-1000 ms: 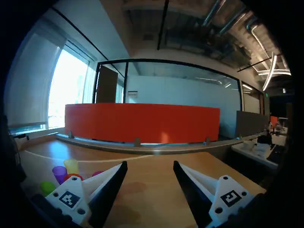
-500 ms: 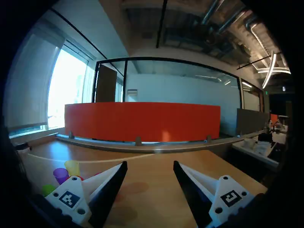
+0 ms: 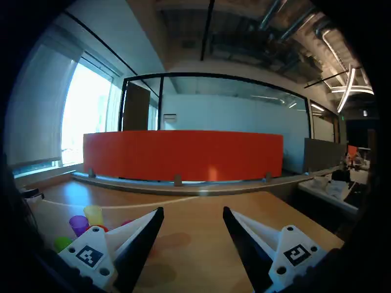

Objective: Pour water

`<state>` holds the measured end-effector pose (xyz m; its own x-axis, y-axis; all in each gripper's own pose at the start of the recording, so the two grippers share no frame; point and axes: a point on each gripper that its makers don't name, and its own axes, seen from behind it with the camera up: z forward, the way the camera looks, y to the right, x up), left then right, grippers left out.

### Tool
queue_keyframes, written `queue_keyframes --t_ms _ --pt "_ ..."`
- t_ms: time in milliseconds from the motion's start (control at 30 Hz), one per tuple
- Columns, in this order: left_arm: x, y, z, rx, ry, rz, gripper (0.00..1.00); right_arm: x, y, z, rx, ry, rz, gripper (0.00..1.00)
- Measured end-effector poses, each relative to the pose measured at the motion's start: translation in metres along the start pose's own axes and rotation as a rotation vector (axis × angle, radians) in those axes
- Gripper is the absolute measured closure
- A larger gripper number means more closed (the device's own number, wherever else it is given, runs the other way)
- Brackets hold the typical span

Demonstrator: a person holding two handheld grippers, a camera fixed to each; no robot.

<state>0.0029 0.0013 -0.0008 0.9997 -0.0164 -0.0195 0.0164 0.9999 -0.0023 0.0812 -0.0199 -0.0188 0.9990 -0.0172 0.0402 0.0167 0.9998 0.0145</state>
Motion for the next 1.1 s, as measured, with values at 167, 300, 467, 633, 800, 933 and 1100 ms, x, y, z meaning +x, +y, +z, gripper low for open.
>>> queue_keyframes --t_ms 167,300,467,633,800,933,1100 --pt "-0.003 -0.002 0.002 0.003 -0.013 0.013 0.13 0.001 0.001 0.001 -0.001 -0.002 0.001 0.06" --pt "-0.003 -0.002 0.002 0.001 -0.016 0.013 0.13 0.002 -0.002 0.001 0.004 -0.001 -0.002 0.06" --pt "-0.002 -0.003 0.002 0.002 -0.016 0.015 0.13 0.003 -0.005 0.002 0.011 0.002 -0.005 0.06" --pt "-0.002 -0.002 0.003 0.003 -0.019 0.015 0.13 0.006 -0.005 0.0 0.015 0.016 -0.01 0.06" --pt "-0.003 -0.002 0.003 0.003 -0.019 0.016 0.13 0.011 0.0 -0.003 0.006 0.034 -0.014 0.06" --pt "-0.003 -0.003 0.002 0.003 -0.019 0.017 0.13 0.014 0.007 -0.005 -0.01 0.061 -0.023 0.06" --pt "-0.003 -0.003 0.003 0.003 -0.019 0.016 0.13 0.011 0.01 -0.007 -0.019 0.082 -0.042 0.05"
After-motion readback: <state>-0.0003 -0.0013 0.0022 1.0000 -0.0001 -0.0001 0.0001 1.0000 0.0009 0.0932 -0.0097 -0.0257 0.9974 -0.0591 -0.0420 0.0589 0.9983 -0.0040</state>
